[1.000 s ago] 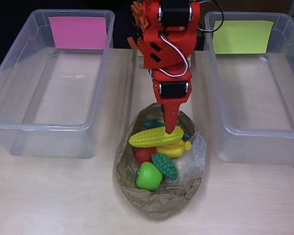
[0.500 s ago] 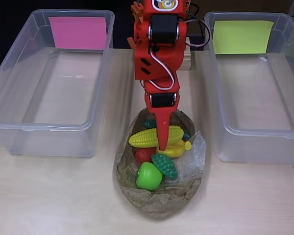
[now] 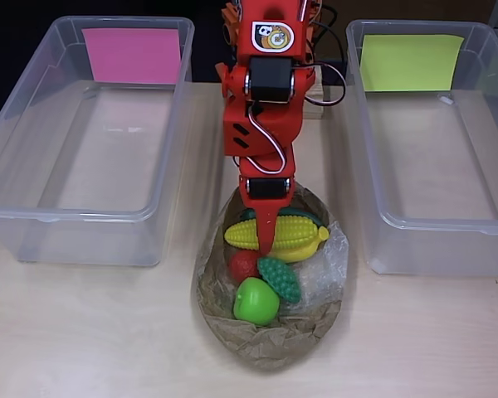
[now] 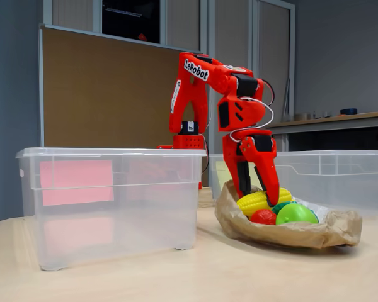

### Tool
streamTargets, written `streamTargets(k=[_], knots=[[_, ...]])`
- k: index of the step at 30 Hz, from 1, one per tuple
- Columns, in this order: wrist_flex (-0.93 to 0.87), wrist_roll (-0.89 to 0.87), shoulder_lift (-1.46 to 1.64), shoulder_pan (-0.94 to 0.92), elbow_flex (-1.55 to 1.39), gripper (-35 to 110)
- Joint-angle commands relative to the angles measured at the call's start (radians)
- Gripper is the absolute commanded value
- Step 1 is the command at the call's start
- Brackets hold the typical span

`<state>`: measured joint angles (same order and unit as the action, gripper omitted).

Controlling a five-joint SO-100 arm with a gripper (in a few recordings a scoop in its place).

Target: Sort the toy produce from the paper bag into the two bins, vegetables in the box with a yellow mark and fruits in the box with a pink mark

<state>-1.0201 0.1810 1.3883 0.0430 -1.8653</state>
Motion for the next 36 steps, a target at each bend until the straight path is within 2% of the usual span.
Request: streamTargets(k=[1, 9, 14, 18, 25, 30, 36], knots=[[-0.083, 0.002, 0.023, 0.011, 0.074, 15], [-0.446, 0.006, 0.038, 0.055, 0.469, 16], [-0.703, -0.147, 0.071, 0.121, 0.696, 15], [-0.781, -0.353, 0.169, 0.204, 0.706, 15], [-0.778, -0.75, 0.341, 0.425, 0.543, 17], [-0.773, -1.132, 0.428, 0.673, 0.416, 17], [-0.66, -1.631, 0.477, 0.974, 0.249, 17]])
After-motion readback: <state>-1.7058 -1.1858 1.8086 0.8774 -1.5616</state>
